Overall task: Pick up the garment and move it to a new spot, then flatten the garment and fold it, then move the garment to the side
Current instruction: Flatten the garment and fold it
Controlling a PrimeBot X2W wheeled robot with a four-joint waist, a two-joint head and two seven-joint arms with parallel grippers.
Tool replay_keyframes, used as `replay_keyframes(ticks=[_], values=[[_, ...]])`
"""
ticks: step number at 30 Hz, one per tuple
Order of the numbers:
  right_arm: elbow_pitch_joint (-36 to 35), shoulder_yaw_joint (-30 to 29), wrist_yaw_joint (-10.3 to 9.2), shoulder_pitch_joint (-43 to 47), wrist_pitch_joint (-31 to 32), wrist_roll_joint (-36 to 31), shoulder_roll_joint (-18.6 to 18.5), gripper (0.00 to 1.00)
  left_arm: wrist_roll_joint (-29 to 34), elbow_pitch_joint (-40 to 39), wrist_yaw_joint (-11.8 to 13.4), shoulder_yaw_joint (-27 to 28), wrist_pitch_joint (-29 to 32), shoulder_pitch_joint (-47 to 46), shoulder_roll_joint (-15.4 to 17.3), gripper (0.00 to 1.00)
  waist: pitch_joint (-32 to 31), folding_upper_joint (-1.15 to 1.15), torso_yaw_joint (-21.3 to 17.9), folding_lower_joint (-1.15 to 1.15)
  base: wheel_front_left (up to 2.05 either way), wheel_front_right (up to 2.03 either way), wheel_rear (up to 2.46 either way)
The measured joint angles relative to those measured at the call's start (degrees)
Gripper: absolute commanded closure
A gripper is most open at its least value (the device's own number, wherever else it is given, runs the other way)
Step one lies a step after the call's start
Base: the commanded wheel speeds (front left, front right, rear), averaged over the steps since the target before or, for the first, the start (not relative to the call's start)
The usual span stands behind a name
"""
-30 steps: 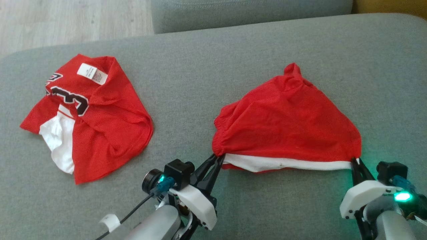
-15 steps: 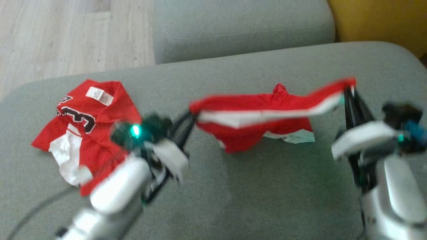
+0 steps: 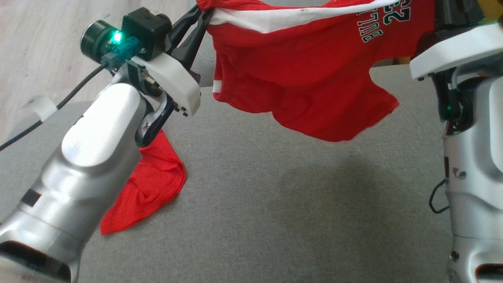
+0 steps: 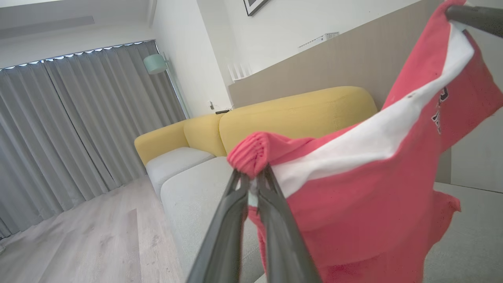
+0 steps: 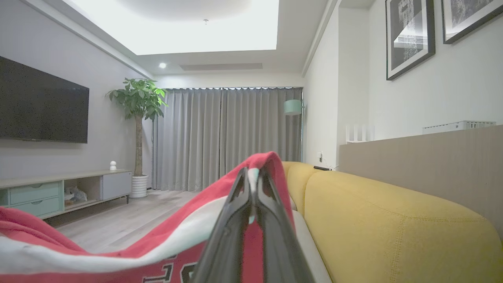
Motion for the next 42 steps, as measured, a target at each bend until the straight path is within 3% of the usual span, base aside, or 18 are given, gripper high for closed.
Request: replay_keyframes(ticks=[10,16,20,26,33,39,42], values=[[-4.5,-0.2,0.0,9.2,3.9,-4.2,-1.3,1.0,-6.4,-2.0,-0.9,-0.1,5.4,6.4,1.4,1.0,0.2,0.0,0.9,0.0,0.0,0.0,0.0],[-3.0,0.2,0.0,9.8,5.5,-3.8,-2.0,1.0,-10.3,-2.4,-1.0,-0.2,10.9,7.6,1.5,1.0,2.8,0.0,1.0,0.0,0.0,0.0,0.0],[1.9,1.4,0.0,4.0,5.4,-2.7,-3.7,1.0,-12.0,0.5,-1.4,0.2,15.7,3.7,1.4,1.0,6.5,0.0,0.7,0.01,0.0,0.0,0.0],[11.7,4.0,0.0,-16.1,0.5,-2.0,-4.9,1.0,-10.9,8.0,-1.4,2.8,18.4,-13.4,0.8,1.0,15.0,0.0,0.0,0.02,0.0,0.0,0.0],[27.5,2.0,0.01,-35.8,-12.3,-3.6,-3.9,1.0,-6.4,18.5,-0.3,6.4,7.4,-30.6,-1.1,1.0,25.2,0.0,-1.3,0.04,0.0,0.0,0.0],[34.8,0.0,0.01,-39.9,-17.5,-5.7,-3.6,1.0,-5.0,23.9,-0.8,6.7,-1.4,-34.4,-4.3,1.0,29.4,0.0,-1.9,0.03,0.0,0.0,0.0],[40.3,1.1,0.01,-39.7,-17.9,-5.7,-3.6,1.0,-7.4,27.3,-2.3,6.5,-1.9,-33.7,-6.7,1.0,30.7,0.0,-1.9,0.02,0.0,0.0,0.0]])
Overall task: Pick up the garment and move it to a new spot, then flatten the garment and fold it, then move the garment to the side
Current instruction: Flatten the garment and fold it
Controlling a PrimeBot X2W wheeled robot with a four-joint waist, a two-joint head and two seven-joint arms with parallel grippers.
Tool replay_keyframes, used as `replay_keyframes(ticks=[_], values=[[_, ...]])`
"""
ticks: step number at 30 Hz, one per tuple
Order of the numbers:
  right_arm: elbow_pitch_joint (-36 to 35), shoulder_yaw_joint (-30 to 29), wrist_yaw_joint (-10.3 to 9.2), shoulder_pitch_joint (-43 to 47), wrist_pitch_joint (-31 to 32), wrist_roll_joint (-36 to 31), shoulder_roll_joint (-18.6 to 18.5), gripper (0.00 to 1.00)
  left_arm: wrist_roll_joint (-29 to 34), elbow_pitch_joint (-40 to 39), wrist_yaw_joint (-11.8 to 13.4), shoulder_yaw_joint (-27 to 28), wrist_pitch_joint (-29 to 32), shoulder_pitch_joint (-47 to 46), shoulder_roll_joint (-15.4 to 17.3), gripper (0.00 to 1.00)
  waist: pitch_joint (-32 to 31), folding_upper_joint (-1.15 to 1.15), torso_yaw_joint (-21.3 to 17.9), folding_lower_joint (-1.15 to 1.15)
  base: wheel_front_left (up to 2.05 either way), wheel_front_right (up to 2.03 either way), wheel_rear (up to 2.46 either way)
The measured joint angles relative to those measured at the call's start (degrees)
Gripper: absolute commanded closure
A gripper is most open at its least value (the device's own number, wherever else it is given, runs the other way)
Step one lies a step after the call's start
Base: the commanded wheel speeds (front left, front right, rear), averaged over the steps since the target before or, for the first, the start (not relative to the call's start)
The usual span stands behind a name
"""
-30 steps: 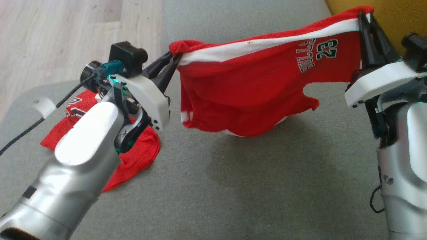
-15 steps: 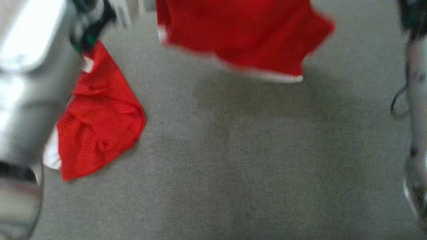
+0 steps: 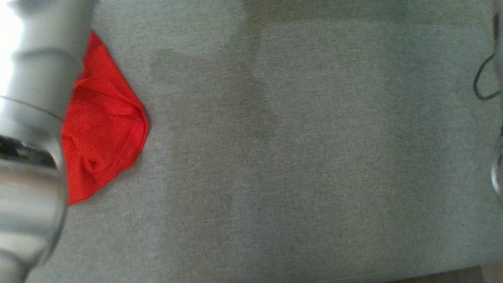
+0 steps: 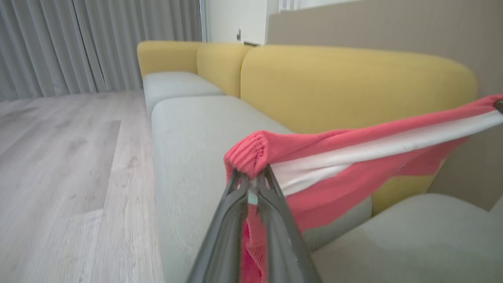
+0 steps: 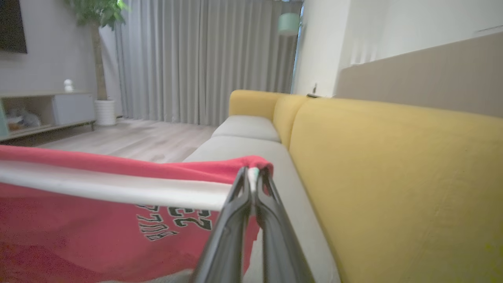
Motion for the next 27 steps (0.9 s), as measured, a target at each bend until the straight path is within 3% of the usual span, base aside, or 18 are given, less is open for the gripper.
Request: replay_keyframes(ticks=[6,15,20,27], values=[[10.0,6.1,0.0,4.9,0.0,-0.6,-0.5,1.0,-1.2,3.1,-0.6,-6.3,-0.5,9.0,-1.4,1.0,-0.3,0.0,1.4,-0.02,0.0,0.0,0.0],[18.1,17.8,0.0,14.5,7.4,5.5,-4.5,1.0,-8.9,-5.7,-0.7,-19.0,0.0,24.9,0.9,1.0,-4.7,0.0,2.6,-0.03,0.0,0.0,0.0],[16.2,24.9,0.0,20.4,13.8,13.4,-7.2,1.0,-9.9,-8.7,-0.7,-23.7,0.7,30.4,2.8,1.0,-8.0,0.0,3.0,-0.03,0.0,0.0,0.0],[2.1,37.7,0.0,31.6,28.1,30.4,-16.2,1.0,-10.3,-12.0,-0.6,-26.9,0.7,37.4,2.9,1.0,-14.2,0.0,2.9,-0.03,0.0,0.0,0.0]])
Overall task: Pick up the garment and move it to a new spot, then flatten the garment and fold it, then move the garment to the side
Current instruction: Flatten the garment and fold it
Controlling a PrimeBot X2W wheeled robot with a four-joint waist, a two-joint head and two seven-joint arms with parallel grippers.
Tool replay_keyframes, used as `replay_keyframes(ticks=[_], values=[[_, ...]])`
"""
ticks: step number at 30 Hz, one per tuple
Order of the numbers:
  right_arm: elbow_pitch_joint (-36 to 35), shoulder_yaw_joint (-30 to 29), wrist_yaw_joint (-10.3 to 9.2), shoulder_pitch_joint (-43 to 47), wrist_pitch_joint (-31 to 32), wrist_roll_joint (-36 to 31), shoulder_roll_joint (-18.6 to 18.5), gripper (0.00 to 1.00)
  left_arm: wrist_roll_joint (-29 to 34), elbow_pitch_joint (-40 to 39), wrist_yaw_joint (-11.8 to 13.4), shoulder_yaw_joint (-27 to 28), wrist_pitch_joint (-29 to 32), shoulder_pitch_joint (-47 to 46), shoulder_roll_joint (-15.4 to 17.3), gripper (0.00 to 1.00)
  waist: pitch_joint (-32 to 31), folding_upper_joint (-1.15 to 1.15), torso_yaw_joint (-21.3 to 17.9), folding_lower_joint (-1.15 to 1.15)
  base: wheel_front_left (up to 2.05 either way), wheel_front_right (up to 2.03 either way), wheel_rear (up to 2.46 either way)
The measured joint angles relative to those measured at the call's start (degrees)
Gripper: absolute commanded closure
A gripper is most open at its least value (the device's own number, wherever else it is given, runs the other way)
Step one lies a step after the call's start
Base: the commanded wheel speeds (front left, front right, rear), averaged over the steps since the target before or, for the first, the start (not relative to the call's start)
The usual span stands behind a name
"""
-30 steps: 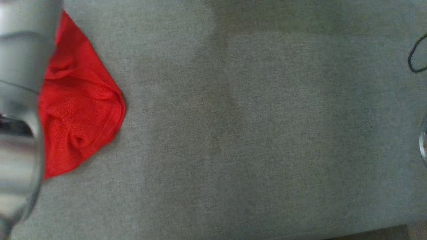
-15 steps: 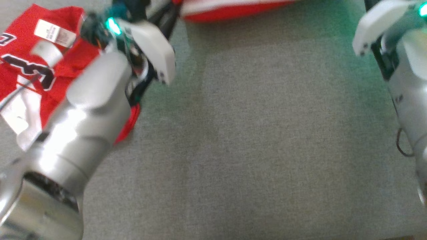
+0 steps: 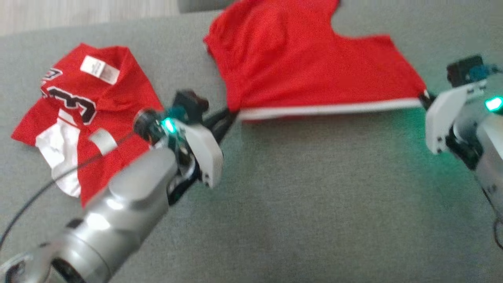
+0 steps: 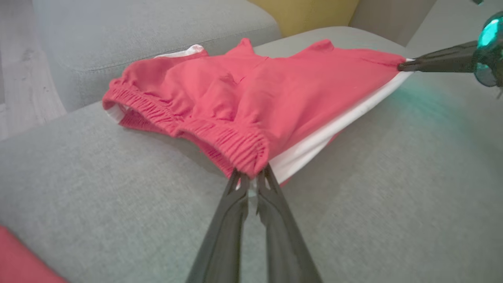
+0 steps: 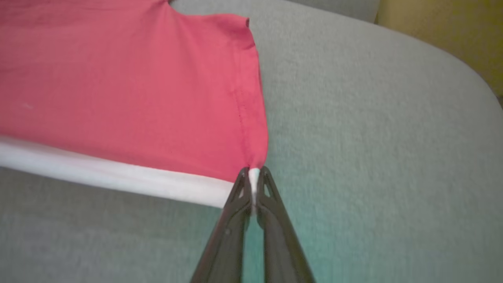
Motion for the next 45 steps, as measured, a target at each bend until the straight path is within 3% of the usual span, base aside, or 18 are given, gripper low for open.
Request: replay_keyframes(ticks=[5,11,17,21,28,34,45], values=[[-8.1,4.7,0.0,5.4,7.6,9.2,-6.6,1.0,-0.2,-3.4,1.2,-2.1,0.7,5.5,0.2,1.0,-4.3,0.0,-0.5,0.0,0.0,0.0,0.0],[-15.1,6.5,0.0,11.4,13.1,15.7,-12.4,1.0,-1.7,-10.1,3.8,-3.7,2.3,12.4,1.6,1.0,-9.4,0.0,-1.1,0.0,0.0,0.0,0.0],[-22.5,5.4,0.0,19.1,14.3,18.6,-18.2,1.0,-3.0,-19.4,8.2,-4.9,3.8,19.3,3.7,1.0,-13.3,0.0,-1.5,-0.01,0.0,0.0,0.0],[-27.2,1.6,0.0,22.6,14.8,19.7,-20.7,1.0,-3.1,-24.8,11.2,-5.1,4.7,21.1,5.2,1.0,-13.4,0.0,-1.3,0.01,0.0,0.0,0.0],[-31.0,-8.0,0.01,21.7,14.2,14.2,-19.3,1.0,-3.1,-28.2,14.7,-2.8,4.1,20.3,6.1,1.0,-10.6,0.0,-0.6,0.02,0.0,0.0,0.0],[-29.9,-14.7,0.01,16.4,14.0,7.0,-14.9,1.0,-2.8,-27.2,14.6,-0.9,4.2,13.9,5.5,1.0,-6.3,0.0,1.5,0.03,0.0,0.0,0.0],[-24.6,-19.5,0.01,2.4,13.0,-3.2,-9.3,1.0,-1.8,-21.3,13.4,0.5,4.2,5.1,1.1,1.0,2.5,0.0,6.4,0.03,0.0,0.0,0.0]])
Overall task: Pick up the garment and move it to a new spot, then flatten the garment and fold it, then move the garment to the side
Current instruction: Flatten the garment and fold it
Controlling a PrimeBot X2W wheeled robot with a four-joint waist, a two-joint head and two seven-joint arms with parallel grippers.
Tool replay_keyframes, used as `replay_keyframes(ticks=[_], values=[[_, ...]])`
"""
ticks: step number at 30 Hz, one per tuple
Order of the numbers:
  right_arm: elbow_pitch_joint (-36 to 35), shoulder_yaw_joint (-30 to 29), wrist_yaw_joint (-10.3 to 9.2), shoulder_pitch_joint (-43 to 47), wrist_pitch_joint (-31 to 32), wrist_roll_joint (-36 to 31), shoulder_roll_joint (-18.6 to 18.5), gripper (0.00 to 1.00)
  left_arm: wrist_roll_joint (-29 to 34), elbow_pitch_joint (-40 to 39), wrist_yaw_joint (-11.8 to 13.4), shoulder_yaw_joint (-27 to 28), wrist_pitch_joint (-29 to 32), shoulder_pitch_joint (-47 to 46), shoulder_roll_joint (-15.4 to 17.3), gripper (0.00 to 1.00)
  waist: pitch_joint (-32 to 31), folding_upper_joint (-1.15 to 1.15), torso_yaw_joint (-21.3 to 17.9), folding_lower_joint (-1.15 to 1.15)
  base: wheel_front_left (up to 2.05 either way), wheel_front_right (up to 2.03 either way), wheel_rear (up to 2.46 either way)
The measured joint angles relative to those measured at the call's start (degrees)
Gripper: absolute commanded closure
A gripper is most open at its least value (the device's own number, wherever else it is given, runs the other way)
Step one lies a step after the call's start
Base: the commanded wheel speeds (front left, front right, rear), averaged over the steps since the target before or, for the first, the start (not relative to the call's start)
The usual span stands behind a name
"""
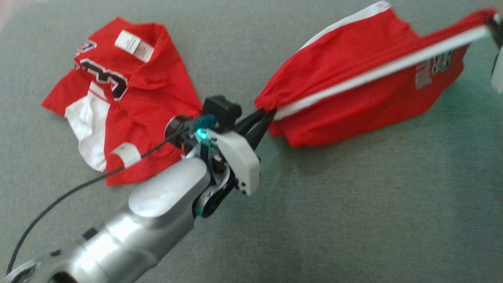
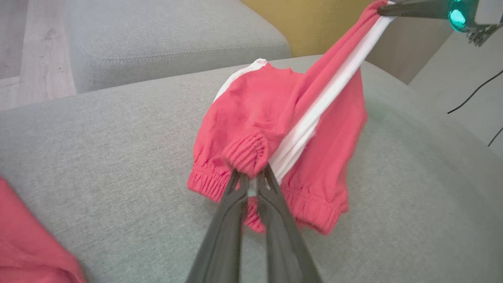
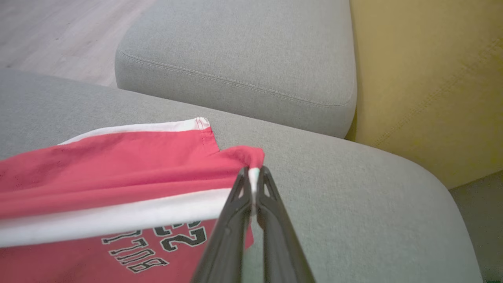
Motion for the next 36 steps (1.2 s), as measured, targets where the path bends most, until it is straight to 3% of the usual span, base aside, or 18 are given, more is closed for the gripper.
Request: replay_keyframes(ticks=[13,31,32,33,34,35,36], values=[[11.3,1.4,0.0,-11.8,-4.8,-6.8,2.3,1.0,1.4,7.9,-1.9,1.1,-3.6,-6.6,-6.1,1.0,9.0,0.0,6.4,-0.01,0.0,0.0,0.0],[21.9,5.6,0.0,-18.4,-11.8,-7.5,3.9,1.0,1.5,14.3,-4.2,0.6,-5.7,-9.7,-9.7,1.0,11.1,0.0,9.1,-0.02,0.0,0.0,0.0],[22.4,5.7,0.0,-18.5,-12.5,-7.5,4.0,0.54,1.5,14.5,-4.3,0.6,-5.7,-9.8,-9.8,1.0,11.2,0.0,9.2,-0.02,0.0,0.0,0.0],[23.0,5.6,0.0,-18.8,-13.1,-7.5,4.0,0.32,1.5,14.7,-4.3,0.6,-5.7,-10.0,-9.9,0.98,11.2,0.0,9.2,-0.02,0.0,0.0,0.0],[23.8,5.5,0.0,-19.2,-13.1,-7.2,4.2,0.0,1.5,15.0,-4.3,0.6,-5.7,-10.2,-10.1,0.81,11.3,0.0,9.2,-0.02,0.0,0.0,0.0],[24.2,5.5,0.0,-19.6,-13.4,-7.2,4.2,0.0,1.5,15.2,-4.3,0.6,-5.9,-10.4,-10.2,0.68,11.3,0.0,9.2,-0.02,0.0,0.0,0.0],[24.8,5.4,0.0,-20.0,-14.1,-7.3,4.2,0.0,1.8,15.5,-4.2,0.5,-6.5,-10.6,-10.2,0.23,11.4,0.0,9.2,-0.02,0.0,0.0,0.0]])
